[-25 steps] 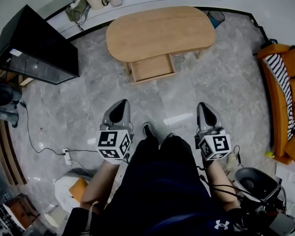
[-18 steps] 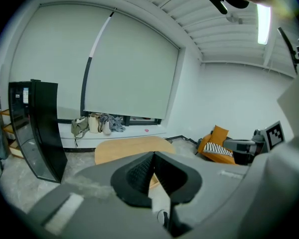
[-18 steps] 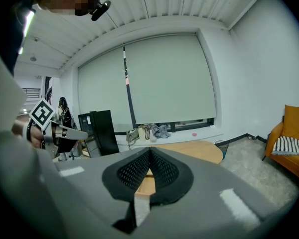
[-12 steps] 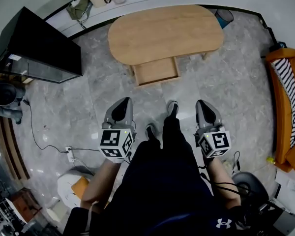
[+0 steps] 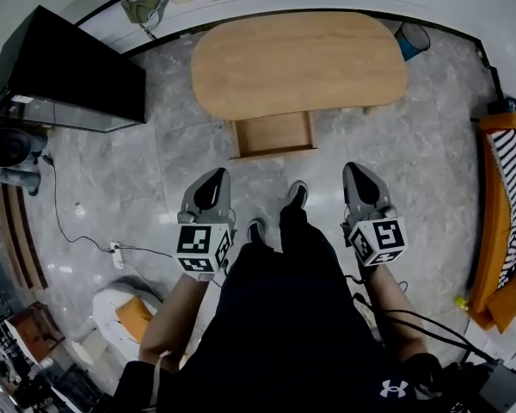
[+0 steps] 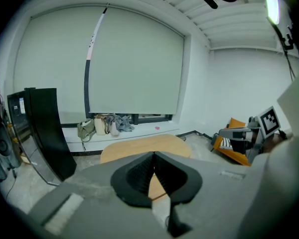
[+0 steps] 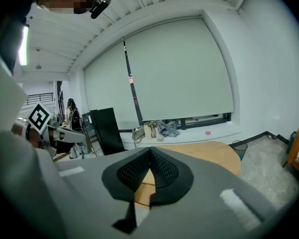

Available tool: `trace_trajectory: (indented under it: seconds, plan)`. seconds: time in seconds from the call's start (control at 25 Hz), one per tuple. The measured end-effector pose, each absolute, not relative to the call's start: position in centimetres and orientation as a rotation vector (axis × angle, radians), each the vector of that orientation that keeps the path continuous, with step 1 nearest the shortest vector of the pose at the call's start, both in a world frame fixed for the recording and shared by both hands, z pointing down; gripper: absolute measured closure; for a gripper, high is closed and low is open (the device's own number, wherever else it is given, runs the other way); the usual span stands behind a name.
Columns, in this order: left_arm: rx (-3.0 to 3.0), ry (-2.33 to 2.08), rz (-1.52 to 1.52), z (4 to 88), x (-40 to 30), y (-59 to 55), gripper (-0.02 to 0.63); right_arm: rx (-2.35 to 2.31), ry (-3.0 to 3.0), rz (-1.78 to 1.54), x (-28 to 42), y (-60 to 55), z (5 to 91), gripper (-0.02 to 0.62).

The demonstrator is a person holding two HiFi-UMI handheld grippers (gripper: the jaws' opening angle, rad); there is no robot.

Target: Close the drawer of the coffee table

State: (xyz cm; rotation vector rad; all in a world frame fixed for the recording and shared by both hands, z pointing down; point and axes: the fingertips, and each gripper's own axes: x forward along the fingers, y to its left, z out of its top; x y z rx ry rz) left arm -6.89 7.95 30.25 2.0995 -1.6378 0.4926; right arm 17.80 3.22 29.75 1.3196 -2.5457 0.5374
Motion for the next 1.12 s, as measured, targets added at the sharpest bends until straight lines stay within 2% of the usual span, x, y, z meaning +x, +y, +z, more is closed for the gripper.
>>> trace_trajectory:
  seconds: [0.28,0.6,1.12]
  plan:
    - [2.05,-1.636,0.509,33.4,-6.7,4.8,0.604,1.195,-2.558,0.57,16.8,-2.4,34.0,0.594]
    - [2.022,-1.548,0.746,42.3,-10.5,4.7,0.604,1.113,-2.505,0.523,13.5,-4.0,38.7,0.594]
    - [2.055,-1.369,0.876,56.2,-14.1,4.1,0.6,1.011,-2.295,0.447,16.1,-5.4,53.5,0.592]
